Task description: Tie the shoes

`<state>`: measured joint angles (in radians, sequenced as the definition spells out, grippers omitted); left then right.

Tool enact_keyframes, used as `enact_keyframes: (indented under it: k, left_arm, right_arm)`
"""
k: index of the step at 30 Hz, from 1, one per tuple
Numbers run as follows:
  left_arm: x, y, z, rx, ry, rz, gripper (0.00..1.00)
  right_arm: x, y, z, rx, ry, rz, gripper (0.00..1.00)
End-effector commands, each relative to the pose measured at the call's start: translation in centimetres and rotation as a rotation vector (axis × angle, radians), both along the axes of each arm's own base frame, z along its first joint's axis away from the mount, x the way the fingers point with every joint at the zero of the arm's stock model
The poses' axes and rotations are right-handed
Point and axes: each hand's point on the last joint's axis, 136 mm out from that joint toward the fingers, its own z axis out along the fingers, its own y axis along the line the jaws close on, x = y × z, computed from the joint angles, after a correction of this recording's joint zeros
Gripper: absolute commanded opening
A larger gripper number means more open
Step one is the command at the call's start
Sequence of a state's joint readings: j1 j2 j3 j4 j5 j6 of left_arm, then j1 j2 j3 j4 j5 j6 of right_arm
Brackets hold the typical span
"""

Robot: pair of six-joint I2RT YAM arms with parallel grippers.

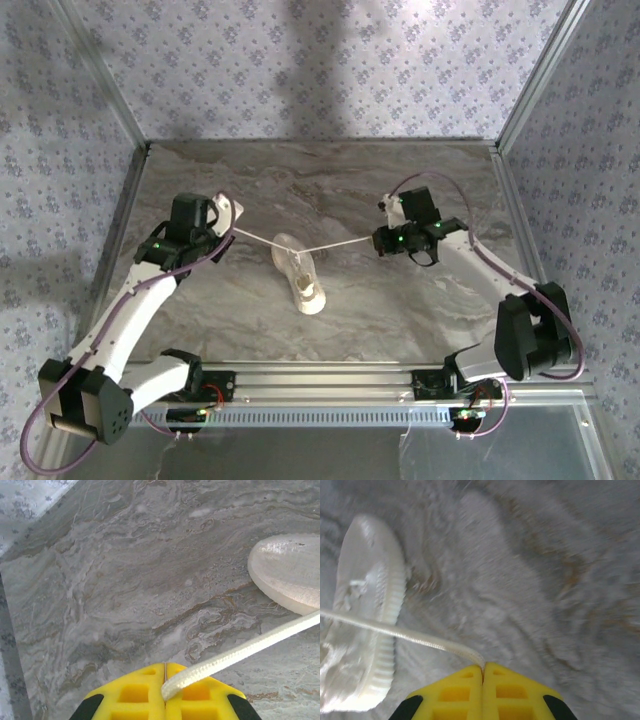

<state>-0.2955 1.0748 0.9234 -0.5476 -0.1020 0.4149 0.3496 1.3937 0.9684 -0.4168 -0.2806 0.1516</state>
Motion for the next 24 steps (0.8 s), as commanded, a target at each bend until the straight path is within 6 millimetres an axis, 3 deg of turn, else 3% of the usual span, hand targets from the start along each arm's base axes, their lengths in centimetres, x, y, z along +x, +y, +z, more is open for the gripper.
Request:
enact_keyframes:
  k: [1, 10, 15, 17, 20, 24]
  left_arm:
    - [-0.9, 0.9, -0.4, -0.064, 0.049, 0.12, 0.0]
    - [-3.1, 3.6, -1.6, -0.237, 0.14, 0.441, 0.0]
    - [-3.7, 3.8, -1.2, -0.296, 0.147, 0.46, 0.0]
    - [-3.7, 2.4, -0.4, -0.347, 0.162, 0.402, 0.0]
    - [-3.8, -1.0, 1.2, -0.467, 0.197, 0.297, 0.0]
    - [-5.4, -8.3, 3.5, -0.483, 0.173, 0.048, 0.0]
  right_arm:
    - [1.6, -2.8, 2.0, -0.036, -0.044, -0.153, 0.0]
    - [4.2, -6.5, 4.3, 0.061, -0.111, -0.324, 0.0]
    - [5.1, -8.3, 4.9, 0.045, -0.134, -0.358, 0.0]
    - [5.4, -7.9, 5.3, 0.051, -0.138, -0.329, 0.0]
    - [6.0, -5.6, 5.8, 0.088, -0.143, -0.224, 0.0]
    - [6.9, -0.9, 6.2, 0.123, -0.137, -0.062, 0.0]
